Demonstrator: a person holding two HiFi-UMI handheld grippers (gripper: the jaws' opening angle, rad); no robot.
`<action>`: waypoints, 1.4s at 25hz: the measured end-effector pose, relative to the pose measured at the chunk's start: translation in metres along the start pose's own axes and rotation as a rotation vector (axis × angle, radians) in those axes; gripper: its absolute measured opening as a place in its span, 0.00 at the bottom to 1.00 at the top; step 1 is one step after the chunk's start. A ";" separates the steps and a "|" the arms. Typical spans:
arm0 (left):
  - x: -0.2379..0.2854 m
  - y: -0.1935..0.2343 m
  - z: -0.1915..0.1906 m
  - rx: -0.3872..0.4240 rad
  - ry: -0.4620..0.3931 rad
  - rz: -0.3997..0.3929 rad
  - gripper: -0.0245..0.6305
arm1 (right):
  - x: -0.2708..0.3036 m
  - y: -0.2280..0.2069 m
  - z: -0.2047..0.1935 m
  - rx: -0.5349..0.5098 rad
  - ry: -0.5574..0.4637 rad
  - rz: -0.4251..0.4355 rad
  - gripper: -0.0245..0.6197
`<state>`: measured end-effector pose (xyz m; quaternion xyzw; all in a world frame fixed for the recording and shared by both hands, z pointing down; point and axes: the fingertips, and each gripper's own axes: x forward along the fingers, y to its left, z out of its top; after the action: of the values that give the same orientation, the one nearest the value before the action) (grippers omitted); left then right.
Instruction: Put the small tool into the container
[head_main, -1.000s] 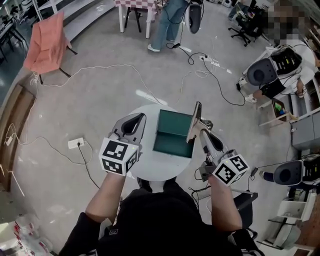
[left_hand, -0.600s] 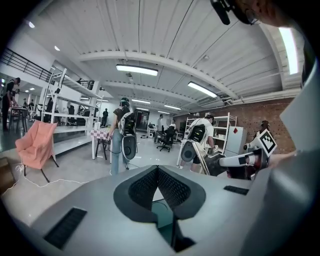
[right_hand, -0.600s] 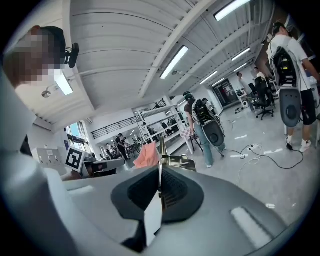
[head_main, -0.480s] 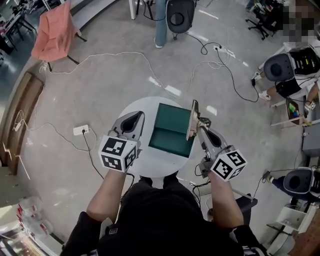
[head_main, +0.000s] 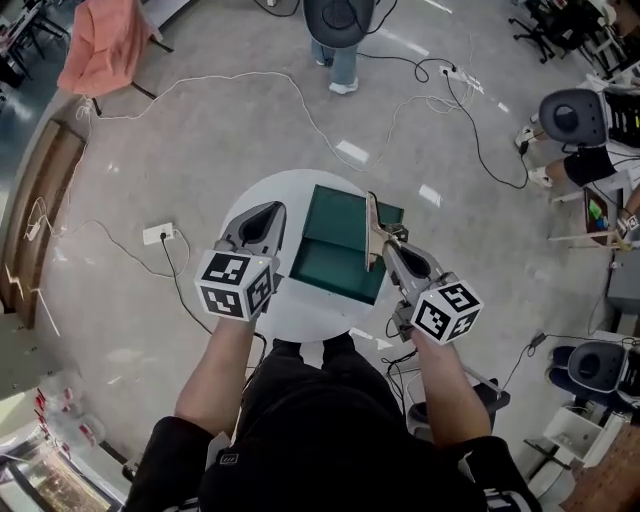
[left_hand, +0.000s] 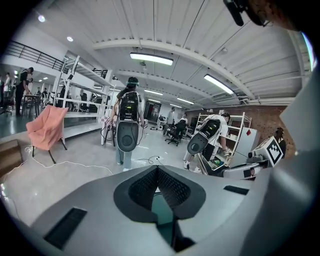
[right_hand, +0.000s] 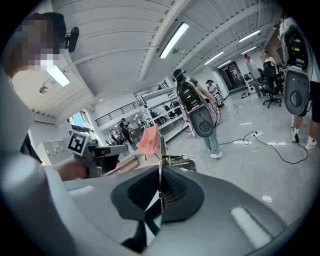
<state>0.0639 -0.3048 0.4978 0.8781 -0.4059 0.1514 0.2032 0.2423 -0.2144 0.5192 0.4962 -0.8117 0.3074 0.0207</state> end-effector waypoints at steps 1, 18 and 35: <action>0.003 0.001 -0.001 -0.005 0.001 0.001 0.05 | 0.005 0.000 -0.007 -0.006 0.022 0.007 0.06; 0.024 -0.003 -0.033 -0.022 0.030 -0.046 0.05 | 0.052 -0.001 -0.106 -0.021 0.300 0.044 0.06; -0.007 -0.018 -0.051 0.008 0.094 -0.047 0.05 | 0.068 -0.029 -0.202 -0.296 0.692 0.072 0.06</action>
<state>0.0687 -0.2651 0.5353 0.8801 -0.3746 0.1895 0.2218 0.1762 -0.1727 0.7201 0.3256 -0.8093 0.3369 0.3542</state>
